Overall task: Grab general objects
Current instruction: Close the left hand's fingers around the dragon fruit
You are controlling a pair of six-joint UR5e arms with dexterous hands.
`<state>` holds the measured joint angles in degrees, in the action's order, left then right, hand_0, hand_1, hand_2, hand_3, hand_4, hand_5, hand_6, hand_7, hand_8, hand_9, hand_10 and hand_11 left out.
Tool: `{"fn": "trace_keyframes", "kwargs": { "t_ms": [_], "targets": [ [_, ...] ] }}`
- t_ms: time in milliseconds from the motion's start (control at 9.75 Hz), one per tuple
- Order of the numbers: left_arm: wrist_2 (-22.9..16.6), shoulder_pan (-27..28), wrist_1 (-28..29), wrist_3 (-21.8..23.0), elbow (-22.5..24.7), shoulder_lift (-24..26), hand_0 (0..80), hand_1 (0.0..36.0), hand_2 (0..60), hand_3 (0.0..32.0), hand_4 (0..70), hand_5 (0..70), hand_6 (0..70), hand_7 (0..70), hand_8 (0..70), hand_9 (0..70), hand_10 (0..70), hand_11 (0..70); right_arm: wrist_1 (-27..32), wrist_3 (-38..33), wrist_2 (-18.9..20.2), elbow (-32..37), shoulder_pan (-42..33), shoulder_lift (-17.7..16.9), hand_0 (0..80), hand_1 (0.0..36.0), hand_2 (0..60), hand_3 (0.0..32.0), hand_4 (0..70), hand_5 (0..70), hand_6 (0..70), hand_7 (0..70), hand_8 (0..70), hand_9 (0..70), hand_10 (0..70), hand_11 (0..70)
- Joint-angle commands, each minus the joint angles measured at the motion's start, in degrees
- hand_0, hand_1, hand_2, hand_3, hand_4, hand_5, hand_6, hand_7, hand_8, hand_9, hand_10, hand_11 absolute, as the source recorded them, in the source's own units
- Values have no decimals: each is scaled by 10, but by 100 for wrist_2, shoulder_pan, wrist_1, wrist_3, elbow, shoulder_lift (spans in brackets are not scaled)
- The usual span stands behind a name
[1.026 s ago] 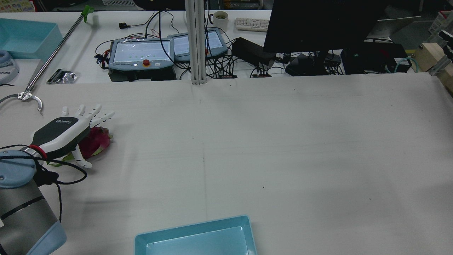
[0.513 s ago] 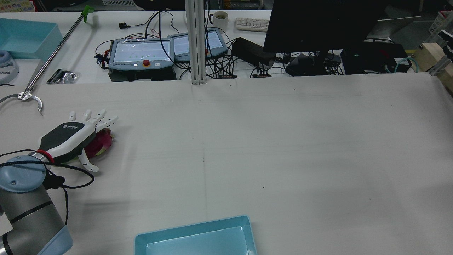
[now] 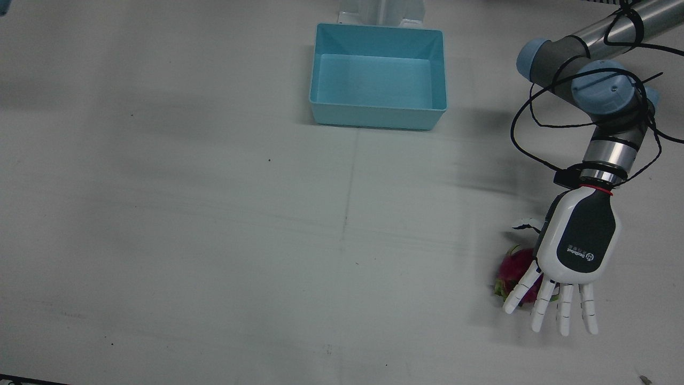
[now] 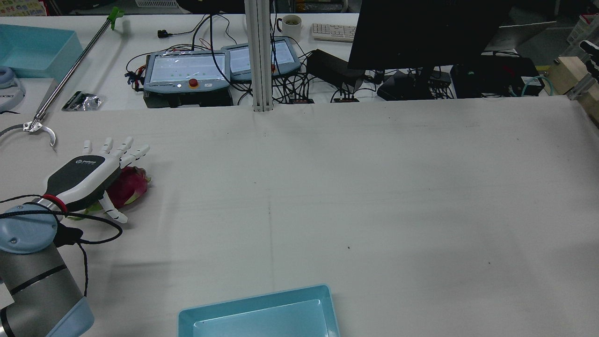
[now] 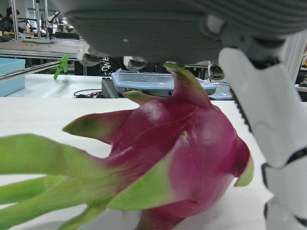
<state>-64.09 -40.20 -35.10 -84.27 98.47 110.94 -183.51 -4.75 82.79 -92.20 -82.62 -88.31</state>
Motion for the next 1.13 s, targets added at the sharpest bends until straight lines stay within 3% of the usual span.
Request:
{"fn": "trace_keyframes", "kwargs": {
  "t_ms": [0, 103, 308, 410, 615, 718, 1026],
  "targets": [
    [81, 21, 12, -27, -12, -11, 706, 360, 283, 320, 0, 16, 0, 124, 66, 10, 163, 273, 0, 0, 0, 0, 0, -2, 0, 0, 0, 0, 0, 0, 0, 0, 0, 0, 0, 0],
    [151, 47, 12, -28, -21, -20, 728, 360, 292, 320, 0, 55, 0, 189, 94, 26, 231, 371, 0, 0, 0, 0, 0, -2, 0, 0, 0, 0, 0, 0, 0, 0, 0, 0, 0, 0],
    [178, 65, 12, -28, -47, -20, 722, 347, 302, 304, 0, 120, 51, 312, 159, 138, 381, 565, 0, 0, 0, 0, 0, -2, 0, 0, 0, 0, 0, 0, 0, 0, 0, 0, 0, 0],
    [178, 74, 29, -106, -56, -20, 720, 341, 320, 216, 2, 161, 113, 383, 210, 212, 472, 693, 0, 0, 0, 0, 0, -2, 0, 0, 0, 0, 0, 0, 0, 0, 0, 0, 0, 0],
    [187, 91, 73, -230, -74, -20, 728, 331, 346, 16, 83, 236, 229, 516, 296, 353, 672, 700, 0, 0, 0, 0, 0, 7, 0, 0, 0, 0, 0, 0, 0, 0, 0, 0, 0, 0],
    [178, 91, 82, -230, -82, -20, 714, 319, 346, 0, 121, 260, 279, 565, 337, 405, 700, 700, 0, 0, 0, 0, 0, -2, 0, 0, 0, 0, 0, 0, 0, 0, 0, 0, 0, 0],
    [187, 91, 73, -239, -82, -11, 722, 301, 380, 0, 241, 359, 461, 700, 475, 582, 700, 700, 0, 0, 0, 0, 0, 7, 0, 0, 0, 0, 0, 0, 0, 0, 0, 0, 0, 0]
  ]
}}
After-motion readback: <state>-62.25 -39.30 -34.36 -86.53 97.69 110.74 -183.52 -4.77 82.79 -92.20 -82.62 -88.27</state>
